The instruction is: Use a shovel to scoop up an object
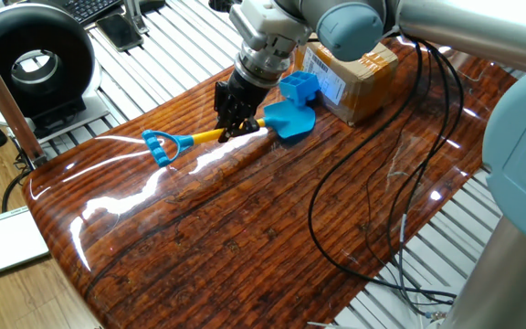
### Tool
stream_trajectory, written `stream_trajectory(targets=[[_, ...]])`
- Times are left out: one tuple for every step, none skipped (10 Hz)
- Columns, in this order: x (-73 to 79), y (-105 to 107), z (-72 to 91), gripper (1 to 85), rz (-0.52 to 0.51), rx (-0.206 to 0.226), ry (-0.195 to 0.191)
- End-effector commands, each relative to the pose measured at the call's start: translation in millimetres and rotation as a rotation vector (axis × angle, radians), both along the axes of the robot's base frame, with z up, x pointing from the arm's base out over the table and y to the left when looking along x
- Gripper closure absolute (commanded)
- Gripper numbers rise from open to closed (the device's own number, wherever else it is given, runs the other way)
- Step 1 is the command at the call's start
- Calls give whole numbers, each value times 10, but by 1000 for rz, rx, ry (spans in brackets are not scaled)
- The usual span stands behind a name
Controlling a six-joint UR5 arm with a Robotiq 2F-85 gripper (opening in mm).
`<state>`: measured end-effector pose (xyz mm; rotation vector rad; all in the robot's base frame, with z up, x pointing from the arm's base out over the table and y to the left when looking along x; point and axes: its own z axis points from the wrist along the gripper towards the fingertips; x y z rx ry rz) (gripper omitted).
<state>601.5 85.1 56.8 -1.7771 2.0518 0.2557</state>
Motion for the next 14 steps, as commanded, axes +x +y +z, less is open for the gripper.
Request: stream_trajectory(targets=[[44, -18, 22, 843, -13, 2, -11], [48, -39, 14, 843, -15, -7, -12], [40, -60, 3, 843, -14, -16, -9], [28, -92, -13, 843, -5, -31, -8], [17, -117, -25, 843, 5, -44, -7], [9, -117, -27, 843, 12, -45, -7], [5, -131, -33, 843, 18, -52, -8], [5, -142, -37, 843, 18, -57, -8], [5, -142, -37, 843, 15, -56, -6], [9, -138, -35, 843, 15, -55, -8], [13, -142, -36, 843, 14, -56, -9], [13, -142, -36, 843, 14, -56, -9], [9, -142, -37, 843, 13, -56, -7], [9, -138, -35, 843, 13, -55, -7]])
